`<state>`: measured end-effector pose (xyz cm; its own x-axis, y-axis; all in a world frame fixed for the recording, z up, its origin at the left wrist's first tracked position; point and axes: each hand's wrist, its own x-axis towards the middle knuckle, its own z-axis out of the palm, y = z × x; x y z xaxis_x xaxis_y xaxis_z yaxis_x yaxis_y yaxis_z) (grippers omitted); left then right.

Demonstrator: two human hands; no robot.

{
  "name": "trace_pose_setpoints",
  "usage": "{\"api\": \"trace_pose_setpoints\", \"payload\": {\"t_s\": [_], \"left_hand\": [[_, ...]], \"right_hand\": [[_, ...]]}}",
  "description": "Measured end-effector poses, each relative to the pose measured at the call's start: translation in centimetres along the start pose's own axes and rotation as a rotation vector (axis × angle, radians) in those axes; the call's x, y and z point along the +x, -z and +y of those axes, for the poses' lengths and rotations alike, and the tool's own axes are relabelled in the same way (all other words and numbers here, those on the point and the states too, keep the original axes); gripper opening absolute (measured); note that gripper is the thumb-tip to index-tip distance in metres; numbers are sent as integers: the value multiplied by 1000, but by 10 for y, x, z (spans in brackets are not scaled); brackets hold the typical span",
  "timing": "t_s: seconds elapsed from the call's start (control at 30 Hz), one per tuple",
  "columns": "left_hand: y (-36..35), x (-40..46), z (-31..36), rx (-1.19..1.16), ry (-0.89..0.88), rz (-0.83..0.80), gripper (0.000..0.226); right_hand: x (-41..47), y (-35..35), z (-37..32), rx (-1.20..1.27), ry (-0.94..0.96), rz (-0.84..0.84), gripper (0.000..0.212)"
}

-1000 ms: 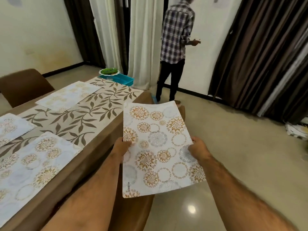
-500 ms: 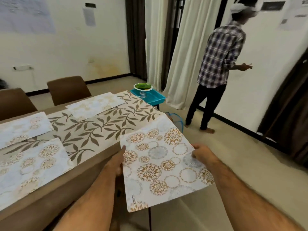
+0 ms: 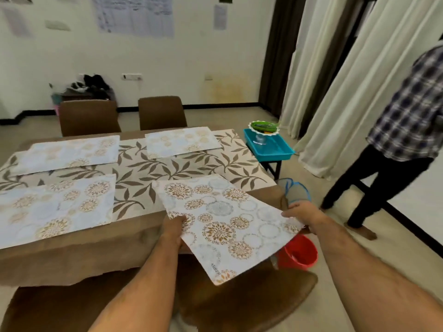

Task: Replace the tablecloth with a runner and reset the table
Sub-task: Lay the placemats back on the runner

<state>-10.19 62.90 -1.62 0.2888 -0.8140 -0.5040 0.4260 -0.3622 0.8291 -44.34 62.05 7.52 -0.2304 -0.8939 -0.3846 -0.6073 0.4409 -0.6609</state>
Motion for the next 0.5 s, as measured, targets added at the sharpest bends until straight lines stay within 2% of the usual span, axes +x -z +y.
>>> {"api": "trace_pose_setpoints", "payload": {"t_s": [0.07,0.2,0.43,0.5], "left_hand": [[-8,12,-6,-68,0,94,29],[-30,43,-2,-170,11,180,32],[-60,84,7,-299,-57,326,37],[-64,100,3,-323,-60,408,34]], "right_hand": [[30,-2,-1,163,-29,-2,35],[87,-15,-11,477,-102,-7,61],[177,-50,-35,562,-85,-16,80],[199,-54,-47,602,-86,-82,71]]}}
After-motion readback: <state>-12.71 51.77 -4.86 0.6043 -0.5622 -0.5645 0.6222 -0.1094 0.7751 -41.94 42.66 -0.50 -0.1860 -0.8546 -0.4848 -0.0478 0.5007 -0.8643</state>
